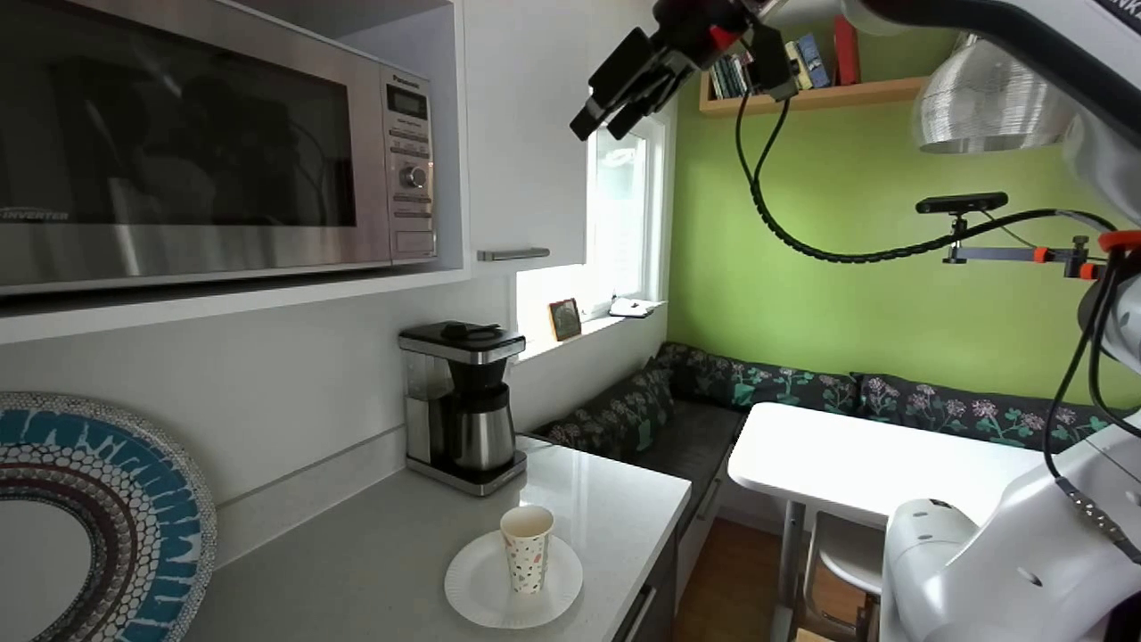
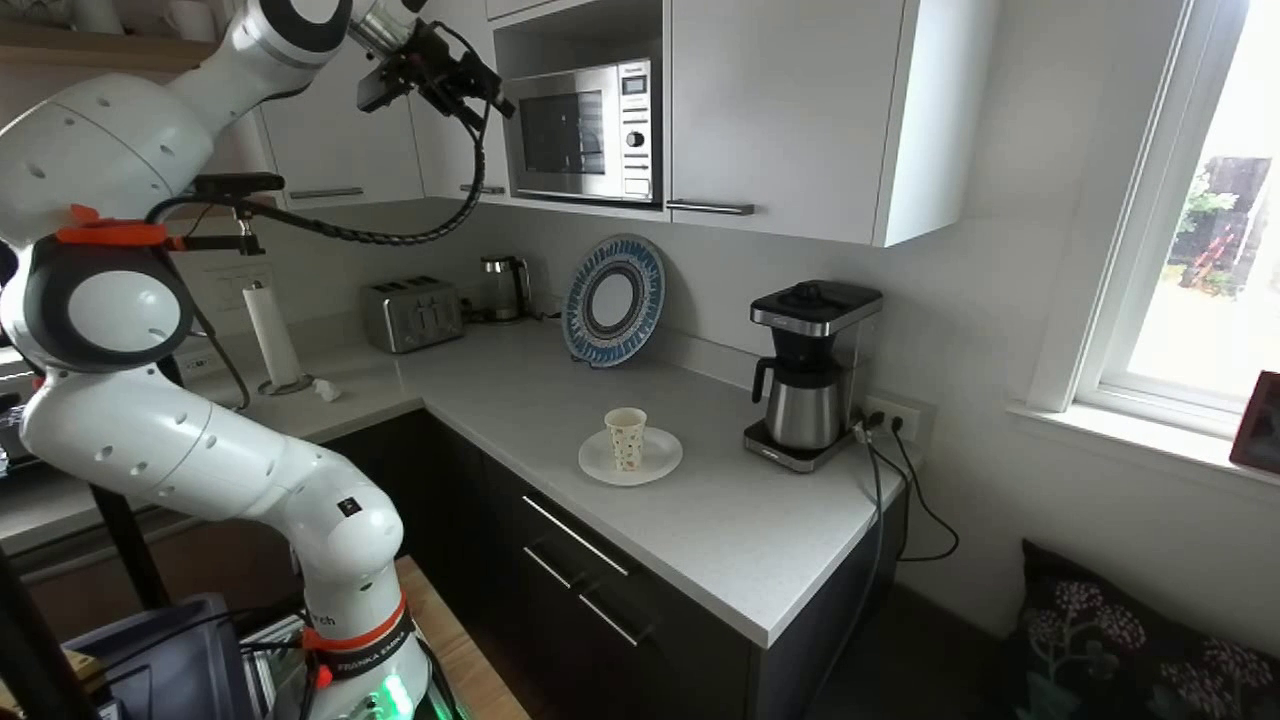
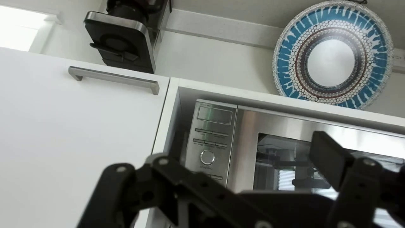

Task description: Close the microwave door

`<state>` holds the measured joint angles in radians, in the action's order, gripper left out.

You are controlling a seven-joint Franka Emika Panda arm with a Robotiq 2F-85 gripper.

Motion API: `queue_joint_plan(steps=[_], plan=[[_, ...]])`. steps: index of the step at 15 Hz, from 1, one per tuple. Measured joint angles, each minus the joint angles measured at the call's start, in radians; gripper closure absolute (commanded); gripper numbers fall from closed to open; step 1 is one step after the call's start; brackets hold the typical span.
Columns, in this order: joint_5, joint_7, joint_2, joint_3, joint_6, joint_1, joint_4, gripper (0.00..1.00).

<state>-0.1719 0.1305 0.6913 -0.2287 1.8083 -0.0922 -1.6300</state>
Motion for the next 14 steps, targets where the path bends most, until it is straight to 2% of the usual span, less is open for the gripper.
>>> queue_joint_plan(steps=[6, 14], plan=[[0.0, -0.001, 0.073, 0.032, -0.058, 0.001, -0.014, 0.0], [0.0, -0.001, 0.103, 0.047, -0.065, 0.004, -0.034, 0.0]])
